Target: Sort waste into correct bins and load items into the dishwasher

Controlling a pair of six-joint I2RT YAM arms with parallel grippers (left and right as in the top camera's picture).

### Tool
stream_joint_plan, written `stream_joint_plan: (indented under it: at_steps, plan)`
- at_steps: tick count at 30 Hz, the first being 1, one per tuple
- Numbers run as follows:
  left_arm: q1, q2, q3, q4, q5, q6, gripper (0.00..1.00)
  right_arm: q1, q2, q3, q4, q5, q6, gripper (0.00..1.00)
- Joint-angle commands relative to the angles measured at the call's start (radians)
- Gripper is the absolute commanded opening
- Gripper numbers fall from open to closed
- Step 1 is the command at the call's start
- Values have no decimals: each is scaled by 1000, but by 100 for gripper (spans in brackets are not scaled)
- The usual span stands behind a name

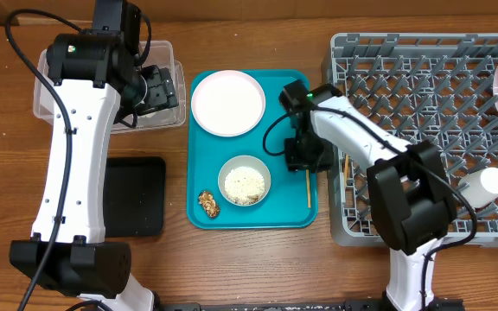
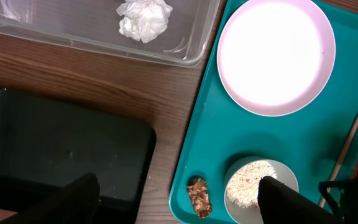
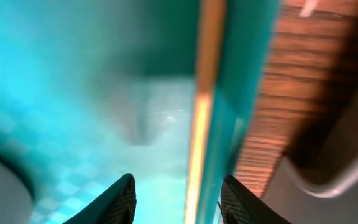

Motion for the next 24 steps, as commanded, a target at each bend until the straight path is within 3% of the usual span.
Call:
stream_joint_plan:
  at_steps: [1,12,24]
  plan:
    - [-2,-17,12,-6,4,-6,84,23,-21,21,7,-12,-8,46]
    - [-2,-17,12,-14,4,-6,84,21,-2,13,17,33,28,47]
    - [-2,-17,12,-14,5,-6,84,20,-2,-135,131,30,29,50]
